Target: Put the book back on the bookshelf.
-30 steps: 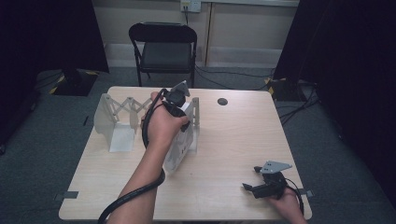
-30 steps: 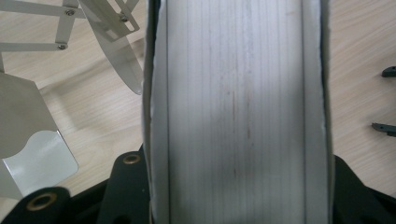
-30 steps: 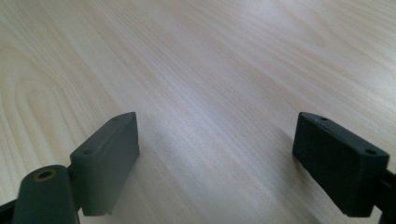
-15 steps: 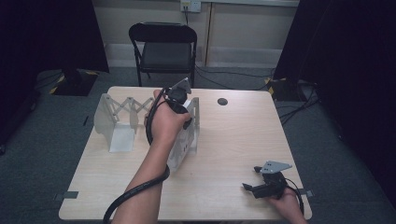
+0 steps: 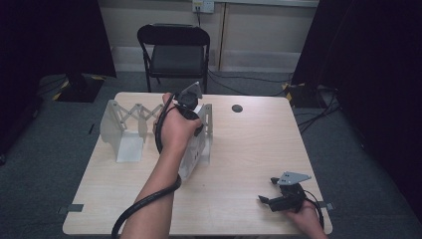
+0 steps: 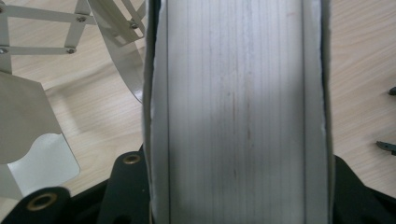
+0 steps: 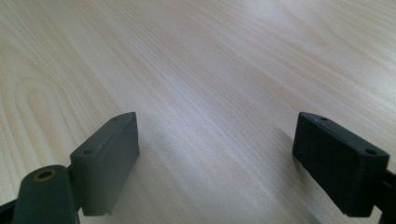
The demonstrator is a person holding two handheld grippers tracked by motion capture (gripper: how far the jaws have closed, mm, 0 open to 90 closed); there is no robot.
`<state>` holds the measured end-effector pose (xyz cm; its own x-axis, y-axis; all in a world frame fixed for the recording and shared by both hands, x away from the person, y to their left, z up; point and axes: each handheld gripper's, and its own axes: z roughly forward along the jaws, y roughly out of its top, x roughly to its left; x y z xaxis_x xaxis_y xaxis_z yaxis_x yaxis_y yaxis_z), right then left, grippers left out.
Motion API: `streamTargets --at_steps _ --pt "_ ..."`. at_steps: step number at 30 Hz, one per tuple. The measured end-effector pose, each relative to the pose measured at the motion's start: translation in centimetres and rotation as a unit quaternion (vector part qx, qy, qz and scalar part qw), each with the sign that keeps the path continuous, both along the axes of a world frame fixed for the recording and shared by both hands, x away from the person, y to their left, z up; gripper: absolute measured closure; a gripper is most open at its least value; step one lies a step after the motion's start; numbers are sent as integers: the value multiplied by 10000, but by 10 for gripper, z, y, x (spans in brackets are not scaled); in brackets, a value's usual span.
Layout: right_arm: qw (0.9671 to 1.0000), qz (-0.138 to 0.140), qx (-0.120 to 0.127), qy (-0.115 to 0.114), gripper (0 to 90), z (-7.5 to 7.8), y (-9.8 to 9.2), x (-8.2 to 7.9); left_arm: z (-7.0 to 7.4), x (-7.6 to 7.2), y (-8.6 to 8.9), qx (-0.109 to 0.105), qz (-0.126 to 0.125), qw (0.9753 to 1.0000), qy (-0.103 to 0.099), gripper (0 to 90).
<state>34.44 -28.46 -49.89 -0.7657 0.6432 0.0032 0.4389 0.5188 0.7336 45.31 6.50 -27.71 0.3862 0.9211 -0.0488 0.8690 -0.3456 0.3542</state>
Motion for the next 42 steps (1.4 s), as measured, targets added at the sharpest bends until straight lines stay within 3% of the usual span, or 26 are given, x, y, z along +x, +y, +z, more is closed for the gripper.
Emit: streamTargets --at_steps 21,42 --pt "10000 -1 -4 8 141 0 0 0 -2 13 -1 -54 35 10000 35 531" --pt "10000 5 -5 -1 141 0 0 0 -3 26 -5 -56 274 9996 33 531"
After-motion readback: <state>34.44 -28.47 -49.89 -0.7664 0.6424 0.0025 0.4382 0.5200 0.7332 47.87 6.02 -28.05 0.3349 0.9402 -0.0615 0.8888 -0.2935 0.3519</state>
